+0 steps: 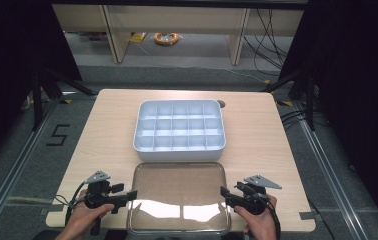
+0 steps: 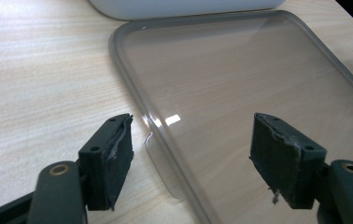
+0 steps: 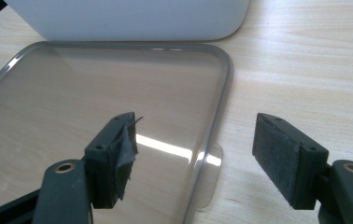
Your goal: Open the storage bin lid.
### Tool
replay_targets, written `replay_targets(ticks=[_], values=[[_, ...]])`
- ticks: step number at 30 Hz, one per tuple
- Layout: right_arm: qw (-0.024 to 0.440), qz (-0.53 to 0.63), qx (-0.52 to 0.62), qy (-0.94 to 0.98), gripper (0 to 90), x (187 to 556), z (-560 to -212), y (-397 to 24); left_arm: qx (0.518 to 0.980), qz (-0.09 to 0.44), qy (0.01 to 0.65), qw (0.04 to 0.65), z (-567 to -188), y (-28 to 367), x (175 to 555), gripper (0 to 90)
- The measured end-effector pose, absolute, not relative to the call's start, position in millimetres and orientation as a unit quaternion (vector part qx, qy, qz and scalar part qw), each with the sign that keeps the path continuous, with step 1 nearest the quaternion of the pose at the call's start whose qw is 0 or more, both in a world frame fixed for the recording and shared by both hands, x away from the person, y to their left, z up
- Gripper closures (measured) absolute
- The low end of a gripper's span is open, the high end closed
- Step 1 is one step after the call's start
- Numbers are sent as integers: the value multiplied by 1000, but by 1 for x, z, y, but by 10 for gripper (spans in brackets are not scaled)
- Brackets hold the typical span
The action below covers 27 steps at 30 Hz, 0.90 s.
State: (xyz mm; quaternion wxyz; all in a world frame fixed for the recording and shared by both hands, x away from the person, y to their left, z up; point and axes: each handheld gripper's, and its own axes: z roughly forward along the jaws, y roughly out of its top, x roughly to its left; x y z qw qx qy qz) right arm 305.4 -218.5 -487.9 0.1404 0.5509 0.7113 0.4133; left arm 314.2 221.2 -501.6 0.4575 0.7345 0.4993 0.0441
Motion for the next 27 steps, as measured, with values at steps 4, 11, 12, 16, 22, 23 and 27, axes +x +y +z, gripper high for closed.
replay_targets(ticks=[4,11,12,16,22,23,27], values=[[144,421,549,707,302,304,-486,-222,731,33,491,472,-500,220,314,239],[132,436,559,693,292,298,-482,-225,738,34,455,497,-495,217,310,177],[146,437,547,699,290,299,-483,-227,738,40,452,499,-496,216,309,176],[145,444,538,702,287,293,-481,-226,757,58,431,488,-495,214,303,165],[147,447,532,704,273,283,-481,-226,761,59,423,489,-493,216,290,149],[141,446,532,705,269,281,-480,-227,763,57,422,487,-492,216,288,149],[139,447,534,704,245,274,-482,-228,760,52,418,495,-492,218,280,149]])
